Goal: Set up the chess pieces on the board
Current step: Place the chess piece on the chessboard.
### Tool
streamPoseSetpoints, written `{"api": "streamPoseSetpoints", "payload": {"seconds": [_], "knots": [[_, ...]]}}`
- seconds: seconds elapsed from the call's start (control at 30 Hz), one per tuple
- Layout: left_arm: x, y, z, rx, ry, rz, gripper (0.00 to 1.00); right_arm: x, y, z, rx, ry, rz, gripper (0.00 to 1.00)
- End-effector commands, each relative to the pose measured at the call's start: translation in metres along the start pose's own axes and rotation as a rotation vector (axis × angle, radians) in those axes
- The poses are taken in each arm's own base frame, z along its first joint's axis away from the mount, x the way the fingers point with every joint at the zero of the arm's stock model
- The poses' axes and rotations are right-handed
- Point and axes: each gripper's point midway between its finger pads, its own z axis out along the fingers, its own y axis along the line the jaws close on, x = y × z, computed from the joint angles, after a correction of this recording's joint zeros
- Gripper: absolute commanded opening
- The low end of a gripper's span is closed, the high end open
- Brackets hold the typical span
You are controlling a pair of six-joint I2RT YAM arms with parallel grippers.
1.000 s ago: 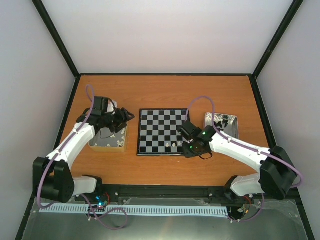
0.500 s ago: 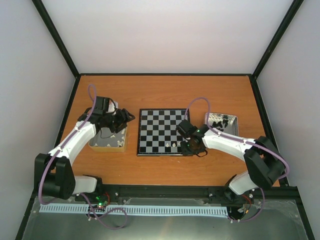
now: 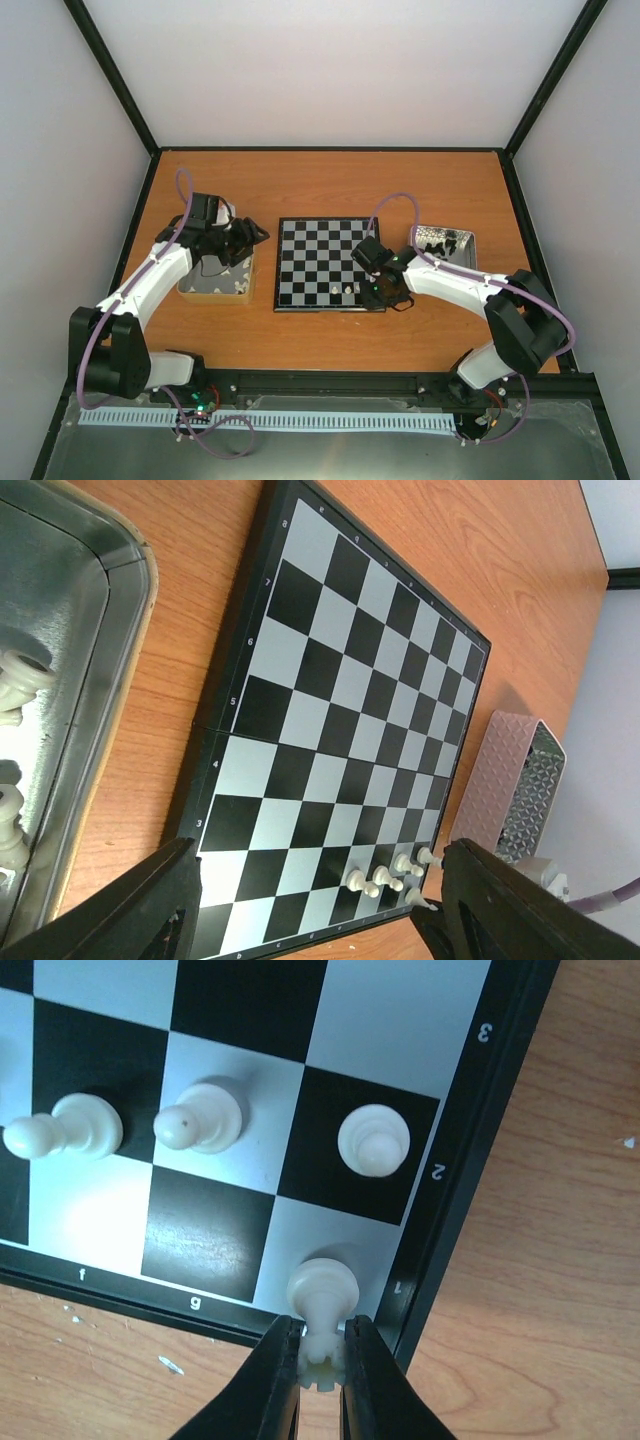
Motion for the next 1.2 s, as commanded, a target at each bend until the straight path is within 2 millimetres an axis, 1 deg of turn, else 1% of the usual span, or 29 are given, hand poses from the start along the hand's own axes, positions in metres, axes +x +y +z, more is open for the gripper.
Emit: {"api": "streamPoseSetpoints", "payload": {"seconds": [0.0, 0.1, 0.23, 0.33, 0.4, 0.67, 0.8, 0.83, 0.87, 0.93, 1.0, 1.07, 1.1, 1.17], "knots": [[-0.009, -0.01, -0.007, 0.003, -0.029, 0.027, 0.66, 0.005, -0.003, -0.004, 0.012, 0.038, -0.006, 0.1], [-0.008, -0.008, -0.006, -0.001, -0.028, 0.025, 0.66, 0.006, -0.005, -0.003, 0.026, 0.046, -0.006, 0.11], [-0.01, -0.008, -0.008, -0.004, -0.037, 0.029, 0.66, 0.002, -0.001, 0.0, 0.015, 0.052, -0.015, 0.16], [-0.013, -0.008, -0.009, -0.008, -0.045, 0.031, 0.66, -0.007, 0.002, -0.002, 0.012, 0.027, -0.02, 0.17], [-0.014, -0.008, -0.01, -0.009, -0.048, 0.035, 0.66, -0.01, 0.002, -0.001, 0.023, 0.022, -0.022, 0.17], [-0.013, -0.004, -0.01, -0.015, -0.045, 0.027, 0.66, -0.006, -0.003, 0.004, 0.041, 0.028, -0.006, 0.15], [-0.015, -0.004, -0.01, -0.016, -0.049, 0.028, 0.66, -0.007, -0.005, 0.003, 0.051, 0.018, -0.004, 0.16], [-0.016, -0.004, -0.01, -0.018, -0.051, 0.03, 0.66, -0.008, -0.005, 0.003, 0.049, 0.017, -0.006, 0.17], [-0.017, -0.003, -0.011, -0.021, -0.053, 0.03, 0.66, -0.008, -0.004, 0.001, 0.045, 0.017, -0.009, 0.21], [-0.021, -0.002, -0.013, -0.036, -0.063, 0.035, 0.66, -0.01, -0.001, -0.007, 0.028, 0.003, -0.012, 0.34], [-0.027, 0.002, -0.018, -0.065, -0.084, 0.044, 0.66, -0.016, 0.001, -0.019, 0.014, -0.031, -0.014, 0.43], [-0.036, 0.012, -0.024, -0.118, -0.119, 0.042, 0.67, -0.022, 0.003, -0.033, 0.001, -0.069, -0.013, 0.48], [-0.041, 0.019, -0.028, -0.149, -0.138, 0.041, 0.67, -0.027, 0.003, -0.041, -0.001, -0.095, -0.01, 0.49], [-0.05, 0.04, -0.034, -0.226, -0.174, 0.027, 0.67, -0.035, 0.003, -0.053, 0.001, -0.136, -0.003, 0.49]]}}
